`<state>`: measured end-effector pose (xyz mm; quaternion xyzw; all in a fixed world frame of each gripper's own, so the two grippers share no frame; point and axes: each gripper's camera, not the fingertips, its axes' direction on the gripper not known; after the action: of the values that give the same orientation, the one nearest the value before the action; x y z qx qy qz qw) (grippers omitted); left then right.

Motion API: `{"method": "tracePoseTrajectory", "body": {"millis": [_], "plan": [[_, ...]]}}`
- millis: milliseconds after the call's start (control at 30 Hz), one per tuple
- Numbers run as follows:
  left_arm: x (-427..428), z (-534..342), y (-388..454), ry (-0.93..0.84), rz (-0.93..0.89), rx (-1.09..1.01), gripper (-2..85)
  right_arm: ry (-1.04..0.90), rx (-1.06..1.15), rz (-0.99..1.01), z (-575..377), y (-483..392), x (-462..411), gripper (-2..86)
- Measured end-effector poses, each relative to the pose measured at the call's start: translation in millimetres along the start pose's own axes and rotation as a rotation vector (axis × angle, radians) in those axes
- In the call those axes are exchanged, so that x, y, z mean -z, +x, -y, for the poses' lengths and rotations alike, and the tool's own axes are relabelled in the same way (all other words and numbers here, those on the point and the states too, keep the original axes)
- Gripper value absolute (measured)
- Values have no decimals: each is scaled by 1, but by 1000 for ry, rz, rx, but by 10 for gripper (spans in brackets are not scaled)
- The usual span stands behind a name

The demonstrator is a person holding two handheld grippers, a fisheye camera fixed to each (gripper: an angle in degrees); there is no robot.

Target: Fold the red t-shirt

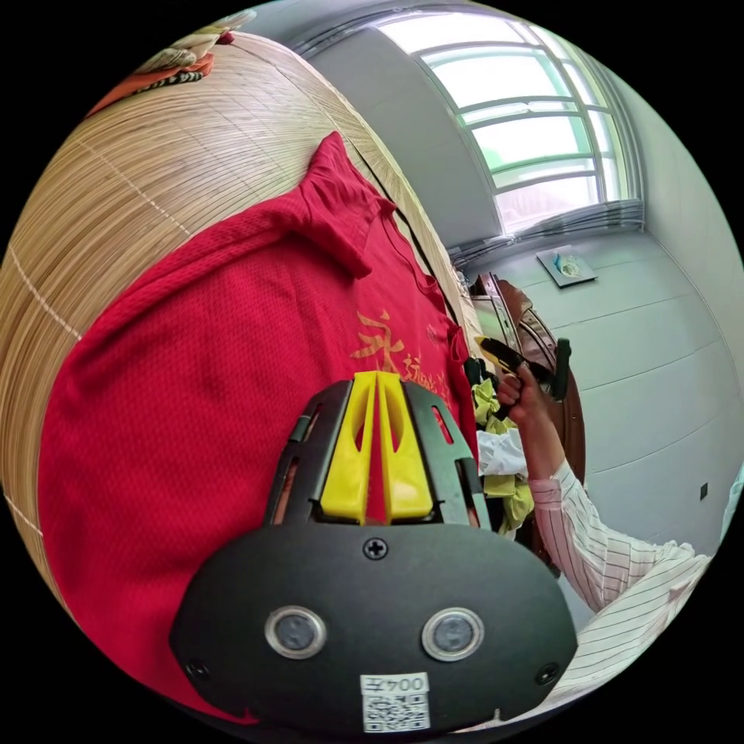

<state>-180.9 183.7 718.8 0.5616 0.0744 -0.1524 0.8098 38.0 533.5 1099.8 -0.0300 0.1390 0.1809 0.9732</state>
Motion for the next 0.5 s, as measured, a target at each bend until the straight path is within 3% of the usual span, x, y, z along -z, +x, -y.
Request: {"method": "tracePoseTrajectory", "body": {"millis": [200, 367, 500], "plan": [[4, 10, 35, -10, 49, -157, 3, -116, -26, -182, 46, -19, -48, 141], [5, 24, 36, 20, -88, -201, 3, -218, 49, -391, 41, -21, -85, 90], [7, 28, 21, 14, -160, -173, 3, -194, -33, -299, 22, 20, -71, 29]]}}
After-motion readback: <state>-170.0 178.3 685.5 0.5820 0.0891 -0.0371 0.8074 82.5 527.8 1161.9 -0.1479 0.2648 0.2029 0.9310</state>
